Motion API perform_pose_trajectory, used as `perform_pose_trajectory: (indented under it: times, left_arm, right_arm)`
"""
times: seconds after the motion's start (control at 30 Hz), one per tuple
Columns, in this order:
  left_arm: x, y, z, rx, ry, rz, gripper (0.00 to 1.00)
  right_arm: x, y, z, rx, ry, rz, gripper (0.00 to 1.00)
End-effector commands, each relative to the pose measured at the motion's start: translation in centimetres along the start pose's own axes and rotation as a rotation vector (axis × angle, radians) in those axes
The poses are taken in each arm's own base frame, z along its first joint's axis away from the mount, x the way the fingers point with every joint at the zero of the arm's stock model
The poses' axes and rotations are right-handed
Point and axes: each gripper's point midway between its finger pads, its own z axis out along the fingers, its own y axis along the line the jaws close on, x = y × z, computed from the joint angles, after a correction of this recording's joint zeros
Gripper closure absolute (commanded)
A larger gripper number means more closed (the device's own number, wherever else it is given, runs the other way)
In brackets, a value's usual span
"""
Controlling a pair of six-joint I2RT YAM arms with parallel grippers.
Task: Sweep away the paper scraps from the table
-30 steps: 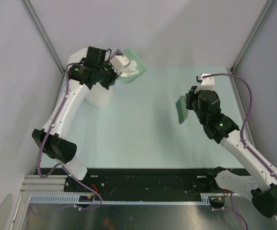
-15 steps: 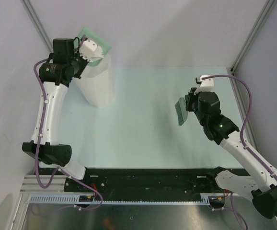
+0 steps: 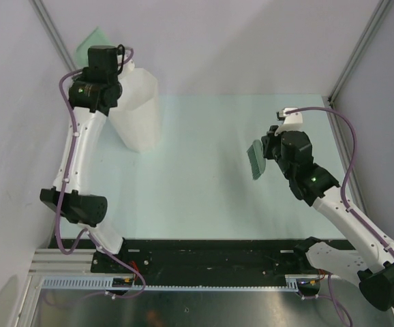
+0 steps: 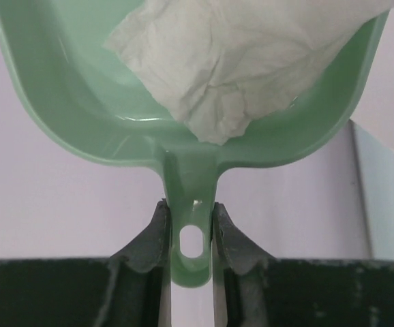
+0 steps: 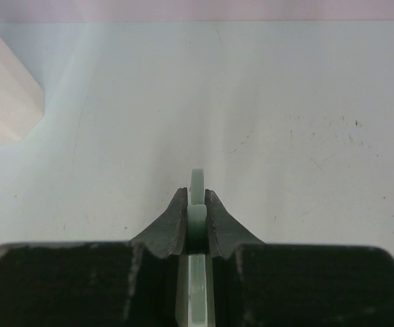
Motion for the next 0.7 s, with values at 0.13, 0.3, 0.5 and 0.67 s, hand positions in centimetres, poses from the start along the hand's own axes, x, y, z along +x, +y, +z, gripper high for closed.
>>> perform_pose_trajectory:
  times: [0.13,0.3,0.5,0.67]
  left_arm:
    - [-0.3,3.1,-2.0,-0.248,0.13,0.24,1.0]
    - [0.0,3.2,-1.9,-0.36,0.192,0.395,1.0]
    - [-0.4,3.9,-2.9,-0.473,0.193,0.464,1.0]
    - [-0.5,3.7,-3.2,-0.485,0.184,0.481,1.0]
  right_arm:
    - [-1.4,0.9,-0.5,-0.033,-0.057,-0.006,1.0]
    - [-1.3,0.9,-0.6,-0.031,-0.058,-0.019,1.0]
    - [-1.0,1.2,-0.7,-0.042,-0.058,-0.024,1.0]
    - [-0.8,1.4,-0.6,-0.047,-0.054,-0.03,1.0]
